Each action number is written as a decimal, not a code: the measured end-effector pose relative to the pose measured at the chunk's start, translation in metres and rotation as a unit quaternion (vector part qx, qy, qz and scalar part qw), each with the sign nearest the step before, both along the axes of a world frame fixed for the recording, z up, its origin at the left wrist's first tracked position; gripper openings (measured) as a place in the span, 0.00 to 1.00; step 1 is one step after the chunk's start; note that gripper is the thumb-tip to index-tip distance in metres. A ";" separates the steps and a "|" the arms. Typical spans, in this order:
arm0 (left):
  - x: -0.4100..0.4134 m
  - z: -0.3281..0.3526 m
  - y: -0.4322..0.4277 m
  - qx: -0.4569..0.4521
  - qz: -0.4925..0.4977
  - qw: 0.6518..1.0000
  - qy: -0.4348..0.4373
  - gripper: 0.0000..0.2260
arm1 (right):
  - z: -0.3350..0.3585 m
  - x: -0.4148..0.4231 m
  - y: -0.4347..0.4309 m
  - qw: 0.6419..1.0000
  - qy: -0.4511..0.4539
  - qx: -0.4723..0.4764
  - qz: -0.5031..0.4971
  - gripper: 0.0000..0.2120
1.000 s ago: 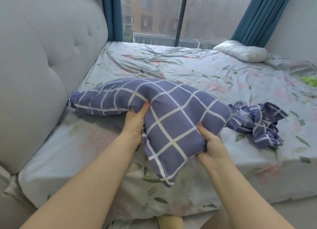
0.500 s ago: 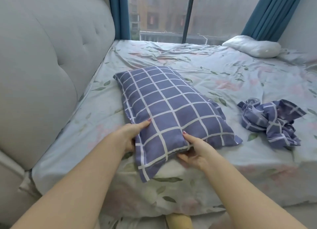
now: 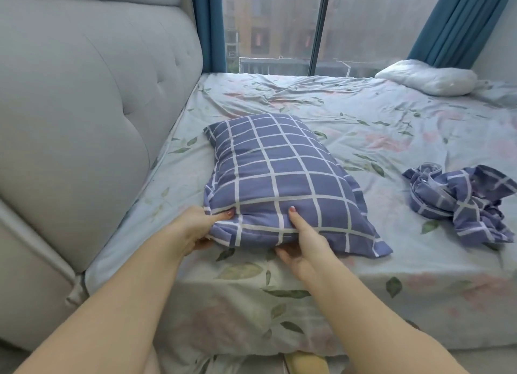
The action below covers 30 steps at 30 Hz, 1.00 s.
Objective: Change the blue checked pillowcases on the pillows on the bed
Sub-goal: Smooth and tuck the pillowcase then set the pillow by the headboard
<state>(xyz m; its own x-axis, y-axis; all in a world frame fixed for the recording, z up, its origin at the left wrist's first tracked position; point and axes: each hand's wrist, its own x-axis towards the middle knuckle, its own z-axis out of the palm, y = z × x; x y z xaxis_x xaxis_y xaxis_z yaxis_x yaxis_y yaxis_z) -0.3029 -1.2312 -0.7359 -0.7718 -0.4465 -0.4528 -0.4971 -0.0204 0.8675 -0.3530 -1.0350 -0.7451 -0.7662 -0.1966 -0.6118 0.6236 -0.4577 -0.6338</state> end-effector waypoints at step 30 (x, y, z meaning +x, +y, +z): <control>-0.023 -0.007 0.005 -0.141 -0.005 0.990 -0.005 0.30 | 0.019 -0.027 0.067 0.638 0.462 0.604 0.120 0.18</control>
